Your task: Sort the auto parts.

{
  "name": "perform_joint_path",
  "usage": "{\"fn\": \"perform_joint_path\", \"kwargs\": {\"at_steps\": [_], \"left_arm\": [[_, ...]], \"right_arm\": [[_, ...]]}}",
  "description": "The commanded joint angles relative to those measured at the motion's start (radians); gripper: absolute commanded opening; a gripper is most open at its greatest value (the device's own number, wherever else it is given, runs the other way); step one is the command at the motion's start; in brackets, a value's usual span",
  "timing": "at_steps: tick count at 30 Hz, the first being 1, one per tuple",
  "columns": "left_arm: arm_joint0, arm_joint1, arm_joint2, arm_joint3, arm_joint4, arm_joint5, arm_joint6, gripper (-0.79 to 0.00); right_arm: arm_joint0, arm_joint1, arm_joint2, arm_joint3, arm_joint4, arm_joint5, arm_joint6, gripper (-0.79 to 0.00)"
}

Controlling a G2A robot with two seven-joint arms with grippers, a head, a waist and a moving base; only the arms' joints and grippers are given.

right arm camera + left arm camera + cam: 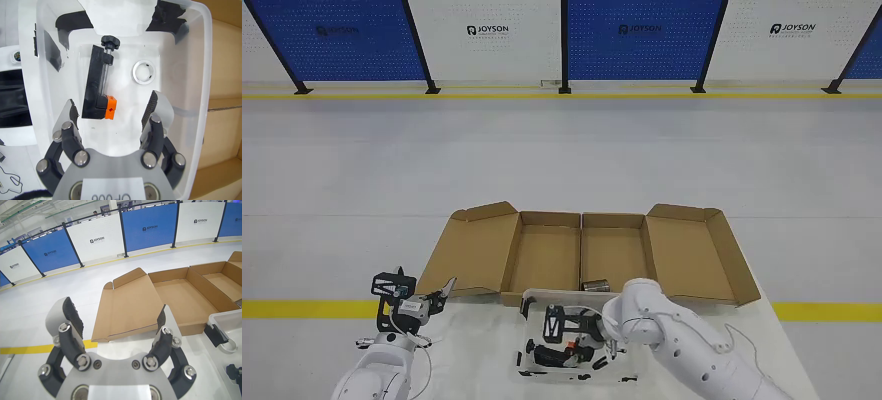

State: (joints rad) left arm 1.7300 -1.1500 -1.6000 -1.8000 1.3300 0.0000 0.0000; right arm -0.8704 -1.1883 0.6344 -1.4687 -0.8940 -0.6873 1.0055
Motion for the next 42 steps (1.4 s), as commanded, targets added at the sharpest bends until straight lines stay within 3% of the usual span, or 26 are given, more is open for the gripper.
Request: {"fn": "perform_joint_path", "kwargs": {"at_steps": [1,6,10,19,22,23,25,27,35,42], "left_arm": [[0.000,0.000,0.000,0.000,0.000,0.000,0.000,0.000],[0.000,0.000,0.000,0.000,0.000,0.000,0.000,0.000],[0.000,0.000,0.000,0.000,0.000,0.000,0.000,0.000],[0.000,0.000,0.000,0.000,0.000,0.000,0.000,0.000],[0.000,0.000,0.000,0.000,0.000,0.000,0.000,0.000],[0.000,0.000,0.000,0.000,0.000,0.000,0.000,0.000],[0.000,0.000,0.000,0.000,0.000,0.000,0.000,0.000],[0.000,0.000,0.000,0.000,0.000,0.000,0.000,0.000],[0.000,0.000,0.000,0.000,0.000,0.000,0.000,0.000],[0.000,0.000,0.000,0.000,0.000,0.000,0.000,0.000]], "right_arm": [[0.017,-0.008,-0.013,0.023,0.015,0.004,0.004,-0.065],[0.059,-0.030,-0.047,0.089,0.055,0.016,0.019,-0.065],[0.091,-0.050,-0.075,0.148,0.081,0.034,0.040,0.000],[0.138,-0.087,-0.134,0.222,0.108,0.075,0.093,0.000],[0.149,-0.098,-0.147,0.239,0.104,0.086,0.094,-0.231],[0.152,-0.101,-0.151,0.243,0.105,0.087,0.093,-0.419],[0.157,-0.106,-0.155,0.251,0.104,0.087,0.089,-0.545],[0.158,-0.108,-0.158,0.253,0.099,0.082,0.085,-0.785],[0.131,-0.088,-0.138,0.201,0.062,0.056,0.064,-0.785],[0.025,-0.011,-0.013,0.040,-0.042,0.008,-0.048,-0.785]]}}
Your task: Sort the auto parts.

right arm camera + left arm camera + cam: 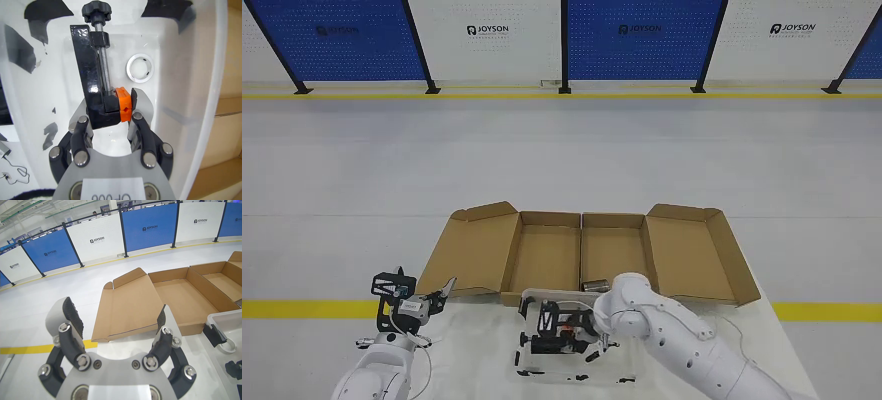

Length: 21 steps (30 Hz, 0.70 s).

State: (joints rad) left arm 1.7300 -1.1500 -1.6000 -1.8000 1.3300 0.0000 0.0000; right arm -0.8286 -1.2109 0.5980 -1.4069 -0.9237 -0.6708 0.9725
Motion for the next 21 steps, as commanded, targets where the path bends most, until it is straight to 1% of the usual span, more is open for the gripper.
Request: {"fn": "perform_joint_path", "kwargs": {"at_steps": [1,7,10,19,21], "left_arm": [[0.000,0.000,0.000,0.000,0.000,0.000,0.000,0.000],[0.000,0.000,0.000,0.000,0.000,0.000,0.000,0.000],[0.000,0.000,0.000,0.000,0.000,0.000,0.000,0.000],[0.000,0.000,0.000,0.000,0.000,0.000,0.000,0.000],[0.000,0.000,0.000,0.000,0.000,0.000,0.000,0.000]], "right_arm": [[-0.037,0.025,0.049,-0.045,-0.023,-0.020,-0.032,-0.785],[-0.171,0.095,0.200,-0.197,-0.091,-0.096,-0.140,-0.785],[-0.230,0.120,0.256,-0.237,-0.120,-0.155,-0.193,-0.785],[-0.235,0.122,0.260,-0.237,-0.123,-0.159,-0.196,-0.785],[-0.245,0.123,0.267,-0.247,-0.133,-0.134,-0.221,-0.785]]}}
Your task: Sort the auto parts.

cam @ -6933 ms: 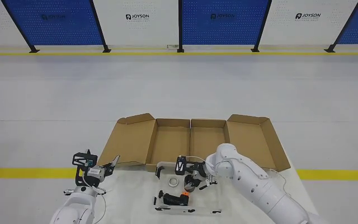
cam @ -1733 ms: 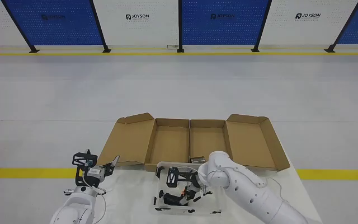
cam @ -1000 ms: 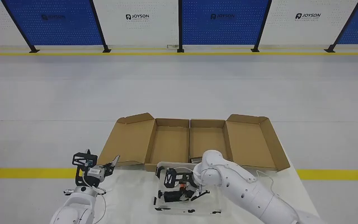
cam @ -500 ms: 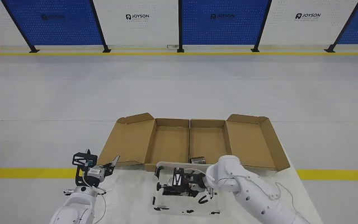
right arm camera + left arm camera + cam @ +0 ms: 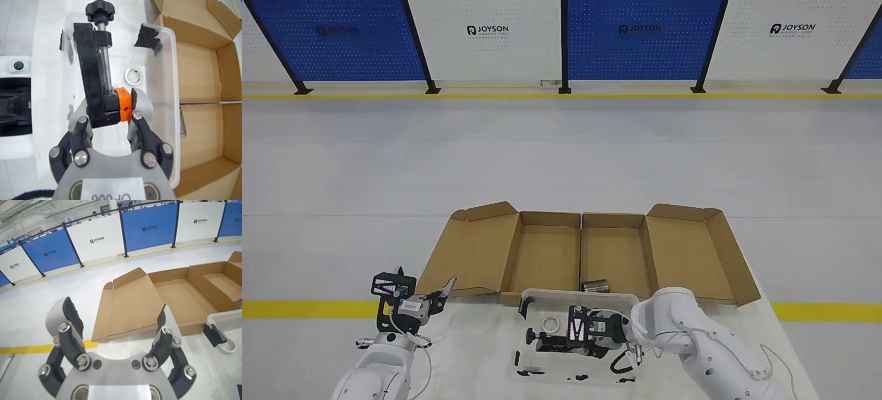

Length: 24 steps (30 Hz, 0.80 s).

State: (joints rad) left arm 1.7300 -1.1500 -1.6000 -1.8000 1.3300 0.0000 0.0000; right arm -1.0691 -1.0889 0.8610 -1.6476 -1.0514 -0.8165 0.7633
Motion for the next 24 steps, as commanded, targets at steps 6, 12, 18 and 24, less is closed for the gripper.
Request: {"fn": "perform_joint_path", "kwargs": {"at_steps": [6,12,18,24], "left_arm": [[0.000,0.000,0.000,0.000,0.000,0.000,0.000,0.000],[0.000,0.000,0.000,0.000,0.000,0.000,0.000,0.000],[0.000,0.000,0.000,0.000,0.000,0.000,0.000,0.000],[0.000,0.000,0.000,0.000,0.000,0.000,0.000,0.000]], "right_arm": [[-0.021,0.018,0.063,-0.111,0.010,-0.004,-0.040,-0.785],[0.018,0.022,0.102,-0.162,0.122,0.038,0.014,-0.785],[0.187,-0.007,0.040,-0.032,0.359,0.151,0.155,-0.785],[0.388,-0.069,-0.081,0.136,0.486,0.260,0.192,-0.785]]}}
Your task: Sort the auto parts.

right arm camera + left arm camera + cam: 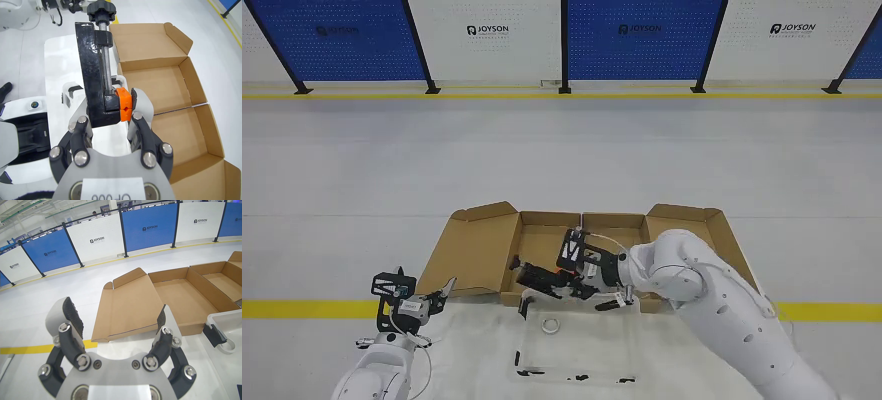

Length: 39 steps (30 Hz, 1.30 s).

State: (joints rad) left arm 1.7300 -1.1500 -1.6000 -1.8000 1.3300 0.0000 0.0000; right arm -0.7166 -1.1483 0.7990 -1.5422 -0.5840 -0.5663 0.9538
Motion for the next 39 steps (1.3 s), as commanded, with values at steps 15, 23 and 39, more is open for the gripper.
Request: {"fn": "perform_joint_path", "kwargs": {"at_steps": [15,23,39], "left_arm": [[0.000,0.000,0.000,0.000,0.000,0.000,0.000,0.000],[0.000,0.000,0.000,0.000,0.000,0.000,0.000,0.000],[0.000,0.000,0.000,0.000,0.000,0.000,0.000,0.000]], "right_arm": [[0.227,-0.113,-0.193,0.310,0.094,0.113,0.013,-0.785],[0.206,-0.123,-0.187,0.347,0.064,0.288,-0.042,-0.785],[0.393,-0.344,-0.379,0.826,0.135,0.463,0.014,-0.785]]}}
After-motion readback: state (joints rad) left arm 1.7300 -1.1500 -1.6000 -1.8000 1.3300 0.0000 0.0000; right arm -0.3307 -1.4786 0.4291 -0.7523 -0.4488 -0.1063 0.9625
